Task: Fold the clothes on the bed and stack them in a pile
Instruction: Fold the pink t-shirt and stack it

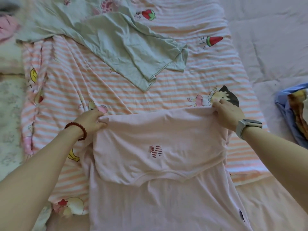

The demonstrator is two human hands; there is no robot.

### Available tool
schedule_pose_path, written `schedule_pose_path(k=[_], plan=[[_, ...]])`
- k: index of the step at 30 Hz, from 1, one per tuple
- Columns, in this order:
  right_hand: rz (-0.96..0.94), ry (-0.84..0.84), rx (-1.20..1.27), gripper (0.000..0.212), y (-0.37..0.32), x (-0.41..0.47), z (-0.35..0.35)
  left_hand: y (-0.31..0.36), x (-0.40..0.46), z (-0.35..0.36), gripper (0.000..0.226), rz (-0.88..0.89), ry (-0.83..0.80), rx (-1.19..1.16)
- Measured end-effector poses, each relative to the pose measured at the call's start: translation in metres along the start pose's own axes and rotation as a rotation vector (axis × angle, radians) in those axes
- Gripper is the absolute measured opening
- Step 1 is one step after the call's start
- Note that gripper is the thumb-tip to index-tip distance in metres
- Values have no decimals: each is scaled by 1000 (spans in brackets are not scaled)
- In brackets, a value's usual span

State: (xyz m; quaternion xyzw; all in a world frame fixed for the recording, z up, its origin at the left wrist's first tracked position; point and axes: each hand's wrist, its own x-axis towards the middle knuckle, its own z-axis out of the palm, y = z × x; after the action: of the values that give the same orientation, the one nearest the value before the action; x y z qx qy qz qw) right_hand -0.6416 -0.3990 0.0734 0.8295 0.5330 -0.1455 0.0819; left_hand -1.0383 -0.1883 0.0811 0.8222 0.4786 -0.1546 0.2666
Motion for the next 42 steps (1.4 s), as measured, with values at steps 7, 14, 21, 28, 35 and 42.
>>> schedule_pose_path(k=[7, 14, 21, 28, 35, 42], plan=[[48, 292, 83, 25, 1, 15, -89, 30, -1, -91, 18, 19, 332, 22], [50, 650, 129, 21, -13, 22, -123, 46, -4, -124, 19, 59, 767, 99], [-95, 612, 165, 32, -12, -76, -36, 7, -83, -13, 23, 324, 805, 183], [-146, 472, 91, 30, -7, -167, 31, -7, -172, 94, 18, 406, 660, 182], [-146, 401, 114, 27, -5, -216, 77, -9, -209, 133, 22, 337, 537, 182], [29, -70, -90, 30, -13, -222, 103, -13, -212, 147, 24, 111, 27, 242]])
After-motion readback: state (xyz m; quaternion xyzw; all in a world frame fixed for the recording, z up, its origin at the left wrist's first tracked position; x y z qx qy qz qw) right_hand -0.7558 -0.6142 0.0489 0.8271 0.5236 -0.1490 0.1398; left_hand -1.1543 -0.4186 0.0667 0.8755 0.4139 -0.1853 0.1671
